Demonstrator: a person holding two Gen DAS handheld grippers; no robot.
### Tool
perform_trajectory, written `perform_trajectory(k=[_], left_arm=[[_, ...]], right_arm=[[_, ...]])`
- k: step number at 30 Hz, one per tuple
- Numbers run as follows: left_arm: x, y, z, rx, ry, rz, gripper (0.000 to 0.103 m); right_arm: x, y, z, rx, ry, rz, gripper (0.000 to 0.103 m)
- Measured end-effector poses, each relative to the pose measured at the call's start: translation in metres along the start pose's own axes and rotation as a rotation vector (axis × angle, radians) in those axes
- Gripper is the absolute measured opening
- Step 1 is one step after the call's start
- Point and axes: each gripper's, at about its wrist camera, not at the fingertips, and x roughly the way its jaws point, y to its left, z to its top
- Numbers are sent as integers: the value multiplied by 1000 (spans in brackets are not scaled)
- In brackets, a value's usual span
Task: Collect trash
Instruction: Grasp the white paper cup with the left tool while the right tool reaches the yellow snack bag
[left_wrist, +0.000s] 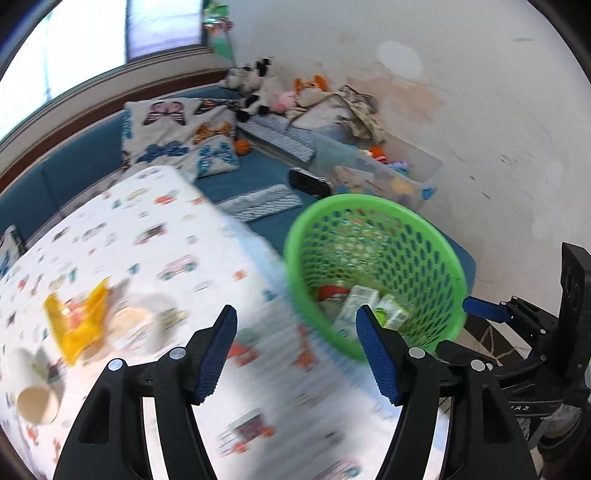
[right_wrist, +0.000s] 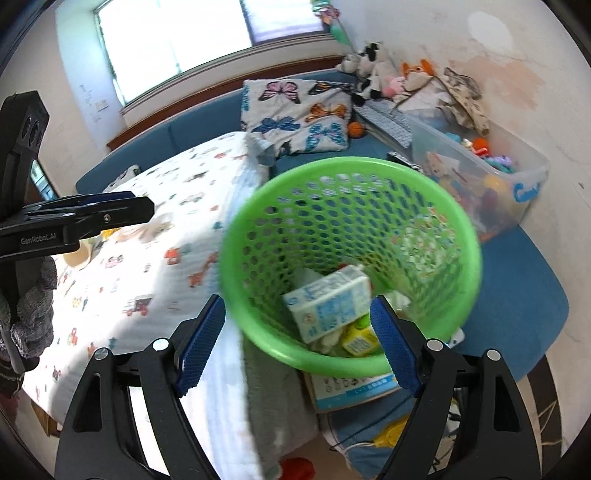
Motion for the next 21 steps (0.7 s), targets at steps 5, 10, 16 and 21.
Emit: perform_trajectory(k=[5,10,16,21], left_arm=[[-19,38,-11,-64,-10,54,65],[-40,84,-24,-135,-24,135,70],[-64,145,-32,-231,-23,267,73],[-74,202,-34,-337,-4,382,82]], right_arm=[[9,31,6,-50,7,37,81],[21,61,16,-86,17,84,82],[32,94,28,-129,28,139,83],[43,117,39,-158,42,169,83]])
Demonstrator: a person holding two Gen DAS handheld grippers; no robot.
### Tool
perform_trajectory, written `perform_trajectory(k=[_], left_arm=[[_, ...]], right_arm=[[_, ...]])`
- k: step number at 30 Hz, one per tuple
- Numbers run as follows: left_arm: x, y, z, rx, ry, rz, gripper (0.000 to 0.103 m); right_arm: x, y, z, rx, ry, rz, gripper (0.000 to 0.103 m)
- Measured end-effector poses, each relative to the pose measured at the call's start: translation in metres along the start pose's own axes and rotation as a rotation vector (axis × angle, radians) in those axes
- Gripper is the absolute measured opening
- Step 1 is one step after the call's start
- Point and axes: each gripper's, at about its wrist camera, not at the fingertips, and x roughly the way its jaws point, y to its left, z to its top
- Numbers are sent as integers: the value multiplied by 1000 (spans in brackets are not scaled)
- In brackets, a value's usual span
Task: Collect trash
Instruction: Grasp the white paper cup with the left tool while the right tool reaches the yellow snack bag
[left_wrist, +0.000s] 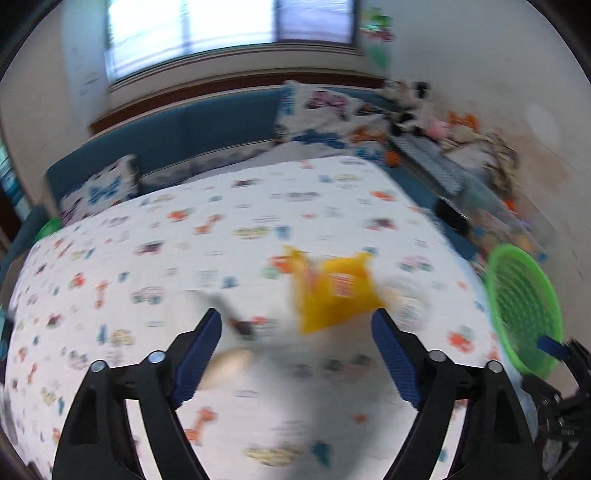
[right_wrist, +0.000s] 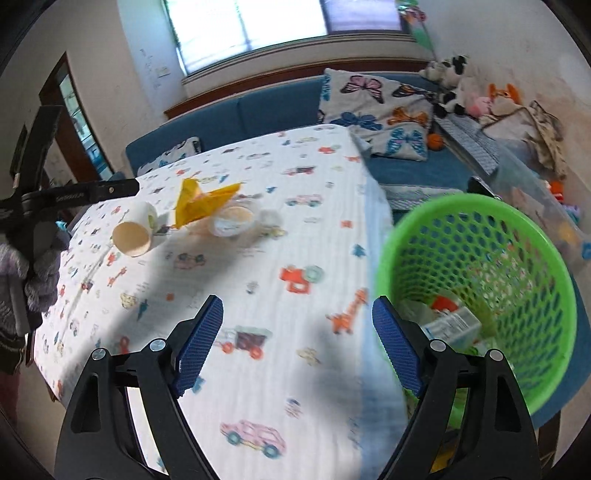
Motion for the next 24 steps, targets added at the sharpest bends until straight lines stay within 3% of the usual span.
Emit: perform_trajectory(k=[7,17,24], left_arm=[[35,59,6,-149,96,63,83],[80,90,0,-207,206,87,86],[96,105,-11,-277,262,16,86]], right_arm=[[17,22,22,-38,16,35,83],[45,48,44,-88,49,63,83],[71,69,63,-113,77,86,83]])
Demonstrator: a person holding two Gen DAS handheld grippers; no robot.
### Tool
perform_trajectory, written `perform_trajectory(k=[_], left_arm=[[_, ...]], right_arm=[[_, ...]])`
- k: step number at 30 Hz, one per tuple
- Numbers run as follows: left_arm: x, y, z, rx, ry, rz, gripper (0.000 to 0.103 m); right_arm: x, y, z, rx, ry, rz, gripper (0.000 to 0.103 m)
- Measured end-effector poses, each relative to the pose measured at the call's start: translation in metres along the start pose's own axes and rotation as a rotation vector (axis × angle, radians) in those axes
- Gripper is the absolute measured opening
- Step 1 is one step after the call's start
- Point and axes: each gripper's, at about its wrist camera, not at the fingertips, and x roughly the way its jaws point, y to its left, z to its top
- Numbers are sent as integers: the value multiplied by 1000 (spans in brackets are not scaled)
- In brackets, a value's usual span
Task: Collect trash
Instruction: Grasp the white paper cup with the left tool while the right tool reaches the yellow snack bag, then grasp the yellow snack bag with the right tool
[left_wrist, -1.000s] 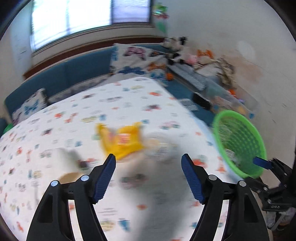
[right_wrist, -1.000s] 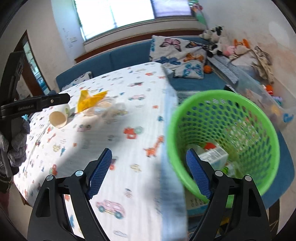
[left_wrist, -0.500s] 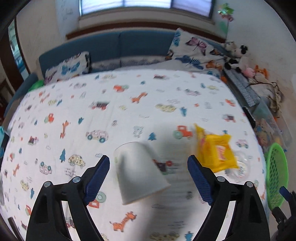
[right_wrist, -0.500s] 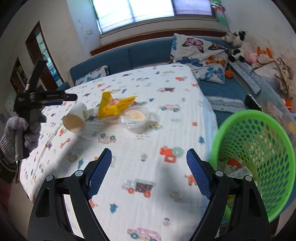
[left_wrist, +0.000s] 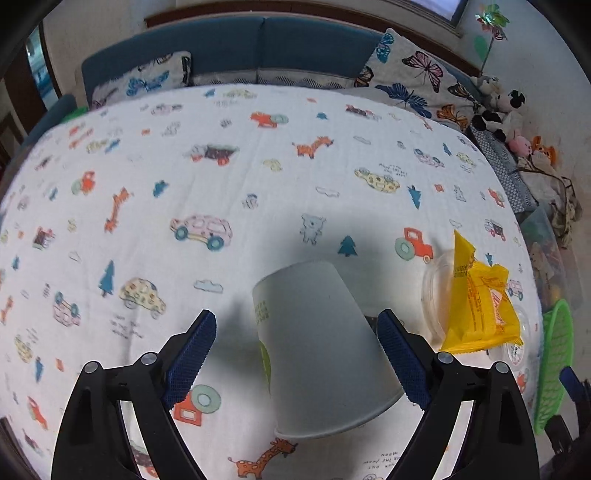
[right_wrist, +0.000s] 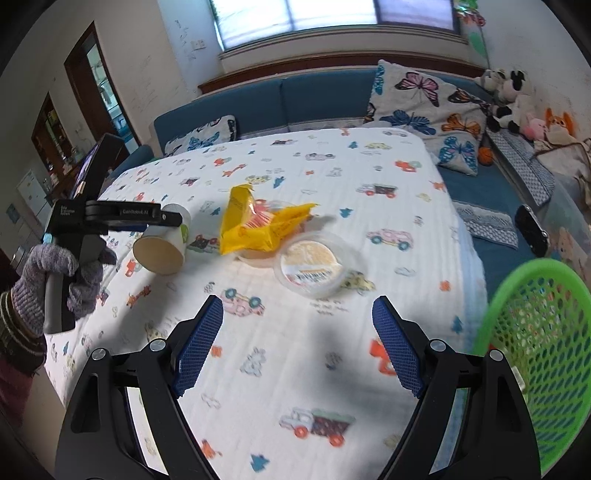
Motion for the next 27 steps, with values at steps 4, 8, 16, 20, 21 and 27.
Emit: perform_trajectory(k=[4,8,16,20,21,27], left_arm=[[4,0,-4,-3,15,-60,77],[3,-1,-7,-6,21,-120,66],[-19,4,-19,14,-27,-162,65],[-34,9,-23,27,-53,-174,65],[-38,10,-25,32,-59,-175,65],[-47,14,-30,51,-79,-180,65]], right_arm=[[13,7,12,-1,15,14,83],[26,13,24,3,29,28,83],[58,33,45,-14,62,40,83],[79,41,51,-26,89,31,83],[83,42,52,-27,96,27,83],[107,43,56,-22,129,-2,83]])
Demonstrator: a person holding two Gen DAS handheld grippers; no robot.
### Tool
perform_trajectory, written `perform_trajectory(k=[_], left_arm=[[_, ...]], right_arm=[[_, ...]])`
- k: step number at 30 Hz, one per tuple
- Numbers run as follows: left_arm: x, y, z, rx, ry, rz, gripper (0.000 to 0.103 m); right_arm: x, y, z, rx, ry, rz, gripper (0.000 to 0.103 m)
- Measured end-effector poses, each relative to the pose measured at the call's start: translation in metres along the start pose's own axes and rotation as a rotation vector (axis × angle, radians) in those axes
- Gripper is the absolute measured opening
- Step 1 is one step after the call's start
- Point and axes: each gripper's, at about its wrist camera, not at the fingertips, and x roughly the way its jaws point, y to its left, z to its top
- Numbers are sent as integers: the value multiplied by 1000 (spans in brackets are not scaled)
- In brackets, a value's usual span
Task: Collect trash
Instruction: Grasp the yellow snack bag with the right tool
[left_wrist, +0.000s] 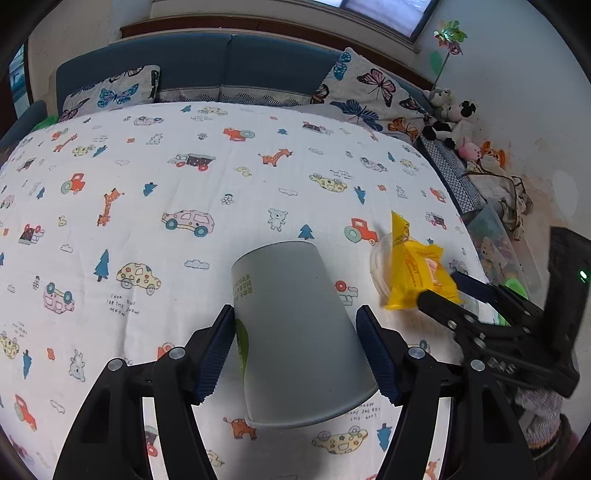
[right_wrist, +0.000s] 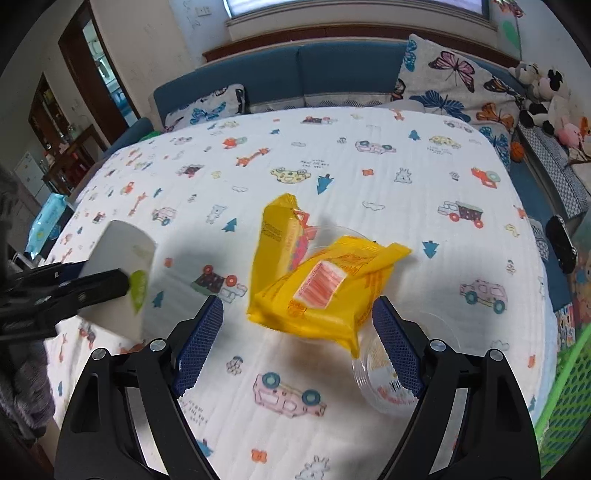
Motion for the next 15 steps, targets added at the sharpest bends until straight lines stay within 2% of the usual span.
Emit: perform_trajectory(k=[15], left_arm=[[-3,3,-6,7,-4,-6,65]], right_arm=[[20,5,6,45,36,27,85]])
